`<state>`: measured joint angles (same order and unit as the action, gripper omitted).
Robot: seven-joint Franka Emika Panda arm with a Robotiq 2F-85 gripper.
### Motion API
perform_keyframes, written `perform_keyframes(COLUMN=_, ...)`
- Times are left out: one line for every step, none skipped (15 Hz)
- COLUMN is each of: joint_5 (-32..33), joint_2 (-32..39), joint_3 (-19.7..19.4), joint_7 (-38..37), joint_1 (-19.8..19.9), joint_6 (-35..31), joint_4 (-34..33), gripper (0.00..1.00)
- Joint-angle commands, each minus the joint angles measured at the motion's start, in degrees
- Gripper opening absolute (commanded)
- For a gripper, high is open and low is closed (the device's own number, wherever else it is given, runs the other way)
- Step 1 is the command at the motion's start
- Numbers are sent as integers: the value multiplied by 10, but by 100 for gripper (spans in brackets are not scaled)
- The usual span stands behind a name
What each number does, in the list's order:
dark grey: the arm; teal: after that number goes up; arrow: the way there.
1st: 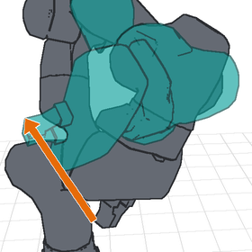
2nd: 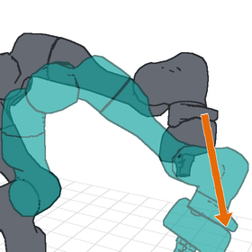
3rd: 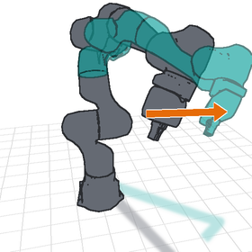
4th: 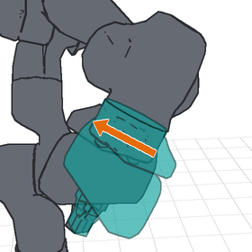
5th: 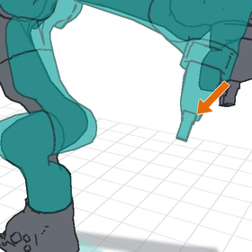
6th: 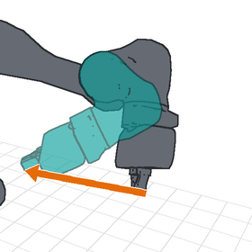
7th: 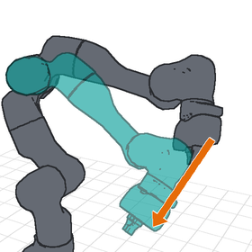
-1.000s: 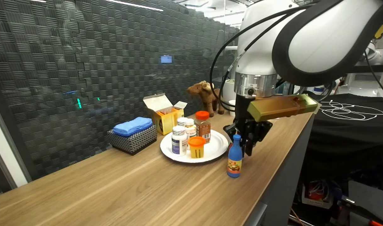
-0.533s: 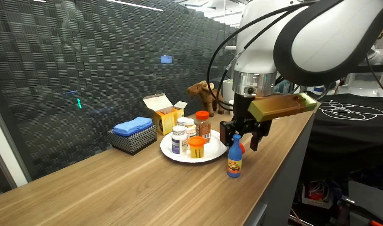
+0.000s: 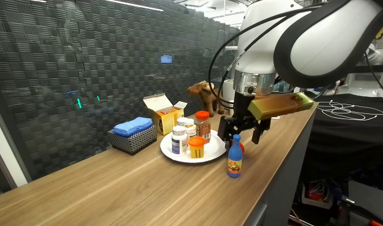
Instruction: Pick up all the items surrounding the white plate and arrange them on the plate
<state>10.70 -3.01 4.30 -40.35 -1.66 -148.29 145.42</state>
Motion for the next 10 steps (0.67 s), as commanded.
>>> perform_keyframes(joint_5=6, joint_2=11, joint_3=-9, joint_7=-3, joint_1=9, joint_6=-15, joint_4=-15, gripper=100)
perform_keyframes(joint_5=2, joint_2=12, joint_3=-11, joint_7=0, joint_1=10, joint_6=-15, joint_4=-16, gripper=100)
perform_keyframes(joint_5=-3, joint_2=13, joint_3=-13, joint_7=3, joint_1=11, joint_6=-15, joint_4=-17, gripper=97)
perform_keyframes(joint_5=-8, joint_2=15, joint_3=-15, joint_7=6, joint_1=11, joint_6=-17, joint_4=-18, gripper=80)
perform_keyframes(joint_5=-15, joint_2=17, joint_3=-16, joint_7=10, joint_1=10, joint_6=-17, joint_4=-18, gripper=73)
perform_keyframes(joint_5=-14, joint_2=19, joint_3=-17, joint_7=9, joint_1=11, joint_6=-17, joint_4=-19, gripper=67)
perform_keyframes(joint_5=-20, joint_2=21, joint_3=-19, joint_7=13, joint_1=10, joint_6=-17, joint_4=-19, gripper=63)
perform_keyframes(joint_5=-27, joint_2=25, joint_3=-20, joint_7=17, joint_1=9, joint_6=-19, joint_4=-19, gripper=63)
perform_keyframes(joint_5=-35, joint_2=29, joint_3=-21, joint_7=22, joint_1=9, joint_6=-22, joint_4=-20, gripper=73)
perform_keyframes(joint_5=-49, joint_2=36, joint_3=-21, joint_7=29, joint_1=9, joint_6=-25, joint_4=-22, gripper=81)
